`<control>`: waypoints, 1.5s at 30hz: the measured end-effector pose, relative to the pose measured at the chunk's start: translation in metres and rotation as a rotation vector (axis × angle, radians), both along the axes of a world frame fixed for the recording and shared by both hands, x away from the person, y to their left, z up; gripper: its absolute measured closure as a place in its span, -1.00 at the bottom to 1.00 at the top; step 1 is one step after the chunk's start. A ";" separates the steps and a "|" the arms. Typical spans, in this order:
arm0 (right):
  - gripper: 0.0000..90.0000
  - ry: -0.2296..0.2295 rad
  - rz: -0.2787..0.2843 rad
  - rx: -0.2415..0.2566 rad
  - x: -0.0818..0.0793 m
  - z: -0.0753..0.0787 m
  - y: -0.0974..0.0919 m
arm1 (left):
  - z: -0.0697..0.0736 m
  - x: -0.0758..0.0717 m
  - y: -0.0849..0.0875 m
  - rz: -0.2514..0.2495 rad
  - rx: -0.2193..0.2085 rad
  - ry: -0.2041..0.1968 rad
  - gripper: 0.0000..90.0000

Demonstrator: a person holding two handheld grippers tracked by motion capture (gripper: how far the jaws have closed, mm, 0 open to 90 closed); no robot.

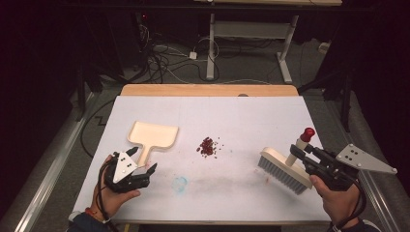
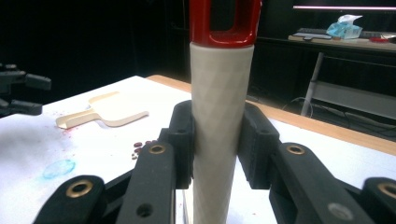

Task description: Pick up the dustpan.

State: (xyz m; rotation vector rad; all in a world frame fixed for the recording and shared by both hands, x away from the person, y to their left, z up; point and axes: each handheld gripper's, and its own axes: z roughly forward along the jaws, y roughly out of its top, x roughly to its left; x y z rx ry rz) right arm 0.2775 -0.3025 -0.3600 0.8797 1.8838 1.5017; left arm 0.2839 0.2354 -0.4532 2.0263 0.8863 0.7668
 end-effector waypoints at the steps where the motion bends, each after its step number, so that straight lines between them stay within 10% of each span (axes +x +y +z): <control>1: 0.55 0.000 0.000 -0.001 0.000 0.000 0.000 | -0.001 0.000 0.002 0.006 0.001 0.010 -0.56; 15: 0.55 -0.001 0.016 -0.021 0.001 -0.003 0.008 | -0.003 0.005 0.006 0.136 0.053 0.117 -0.58; 29: 0.55 0.025 0.011 -0.035 0.004 -0.006 0.010 | 0.012 0.076 0.001 0.191 0.034 0.340 -0.60; 36: 0.55 0.028 0.004 -0.037 0.006 -0.006 0.009 | -0.018 0.090 0.001 0.222 0.045 0.472 -0.38; 39: 0.55 0.034 0.005 -0.045 0.006 -0.007 0.011 | -0.029 0.096 0.006 0.237 -0.016 0.528 -0.25; 45: 0.55 0.038 0.009 -0.048 0.007 -0.008 0.013 | -0.028 0.100 0.008 0.256 -0.014 0.526 0.09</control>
